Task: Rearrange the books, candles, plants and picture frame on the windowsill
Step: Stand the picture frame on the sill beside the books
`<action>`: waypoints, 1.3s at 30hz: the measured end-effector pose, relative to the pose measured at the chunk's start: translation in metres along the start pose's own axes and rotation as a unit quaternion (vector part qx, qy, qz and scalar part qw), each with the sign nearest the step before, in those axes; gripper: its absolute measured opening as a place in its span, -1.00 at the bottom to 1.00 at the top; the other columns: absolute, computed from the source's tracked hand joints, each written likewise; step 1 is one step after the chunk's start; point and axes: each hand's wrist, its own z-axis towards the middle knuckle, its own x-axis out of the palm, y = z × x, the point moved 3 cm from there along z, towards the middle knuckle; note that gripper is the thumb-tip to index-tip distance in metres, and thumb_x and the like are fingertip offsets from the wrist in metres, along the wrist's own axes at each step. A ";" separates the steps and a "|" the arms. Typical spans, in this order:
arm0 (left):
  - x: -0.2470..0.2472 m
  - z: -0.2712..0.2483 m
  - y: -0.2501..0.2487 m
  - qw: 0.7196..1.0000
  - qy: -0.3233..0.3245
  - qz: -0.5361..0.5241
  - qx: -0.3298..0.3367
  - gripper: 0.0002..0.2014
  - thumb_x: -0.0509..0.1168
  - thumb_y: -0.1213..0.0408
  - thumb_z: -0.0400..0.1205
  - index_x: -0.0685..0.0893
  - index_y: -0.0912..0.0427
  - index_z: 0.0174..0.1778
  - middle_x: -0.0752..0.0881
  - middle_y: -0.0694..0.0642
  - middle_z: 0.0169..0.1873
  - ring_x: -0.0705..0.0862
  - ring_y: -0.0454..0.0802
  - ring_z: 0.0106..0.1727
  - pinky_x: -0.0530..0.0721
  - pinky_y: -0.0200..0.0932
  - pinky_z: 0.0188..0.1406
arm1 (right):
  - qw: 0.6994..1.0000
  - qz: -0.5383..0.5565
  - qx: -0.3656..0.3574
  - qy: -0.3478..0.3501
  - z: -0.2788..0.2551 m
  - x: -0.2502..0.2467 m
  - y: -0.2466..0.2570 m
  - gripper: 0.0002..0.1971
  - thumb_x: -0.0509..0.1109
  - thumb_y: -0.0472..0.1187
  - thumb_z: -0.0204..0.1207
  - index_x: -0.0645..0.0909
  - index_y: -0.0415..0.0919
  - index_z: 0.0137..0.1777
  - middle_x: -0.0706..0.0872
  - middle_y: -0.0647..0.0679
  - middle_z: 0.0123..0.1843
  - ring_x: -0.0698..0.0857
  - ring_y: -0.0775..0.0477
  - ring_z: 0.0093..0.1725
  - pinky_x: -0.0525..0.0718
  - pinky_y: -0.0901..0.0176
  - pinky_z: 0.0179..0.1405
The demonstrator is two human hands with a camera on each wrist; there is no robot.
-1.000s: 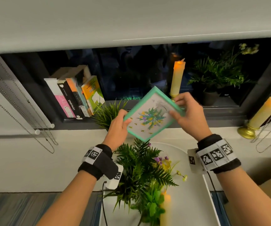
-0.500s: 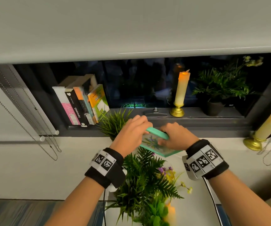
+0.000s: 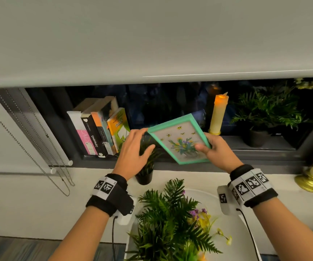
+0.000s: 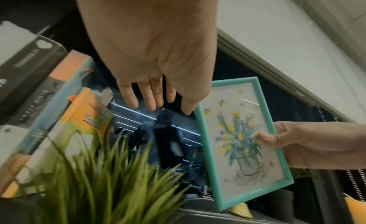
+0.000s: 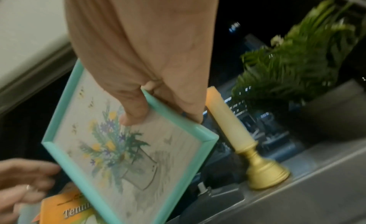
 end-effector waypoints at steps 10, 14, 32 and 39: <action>-0.013 0.030 0.077 0.992 0.030 0.069 -0.098 -0.59 0.17 0.08 0.71 0.42 0.15 0.45 0.46 0.11 0.35 0.44 0.07 0.41 0.41 0.07 0.41 | 0.977 0.209 0.046 -0.006 0.081 0.036 0.002 -0.71 0.27 -0.40 0.62 0.55 -0.19 0.31 0.73 -0.13 0.21 0.75 0.02 0.09 0.73 0.03 0.15; -0.005 0.034 0.094 0.989 0.051 0.034 -0.134 -0.52 0.12 0.00 0.72 0.35 0.14 0.51 0.42 0.09 0.39 0.41 0.02 0.45 0.40 0.06 0.44 | 0.966 0.240 0.086 -0.039 0.112 0.061 -0.007 -0.77 0.28 -0.43 0.61 0.56 -0.28 0.23 0.71 -0.28 0.20 0.73 0.05 -0.09 0.76 0.20 -0.05; 0.044 0.038 0.120 0.975 0.215 -0.024 -0.057 -0.82 0.36 0.35 0.56 0.68 0.23 0.08 0.65 0.02 -0.02 0.64 -0.01 0.05 0.63 0.00 0.13 | 0.947 0.308 0.089 0.009 0.172 0.128 -0.026 -0.68 0.32 -0.47 0.55 0.57 -0.29 0.30 0.70 -0.25 0.26 0.77 -0.11 0.07 0.74 -0.08 0.14; 0.046 0.034 0.127 0.972 0.215 -0.083 -0.050 -0.66 0.26 0.67 0.43 0.69 0.08 -0.22 0.71 -0.05 -0.15 0.68 -0.13 -0.04 0.68 0.00 0.09 | 0.932 0.338 0.127 0.017 0.175 0.159 -0.047 -0.64 0.28 -0.48 0.57 0.51 -0.35 0.37 0.73 -0.24 0.18 0.81 0.00 -0.08 0.81 0.13 -0.16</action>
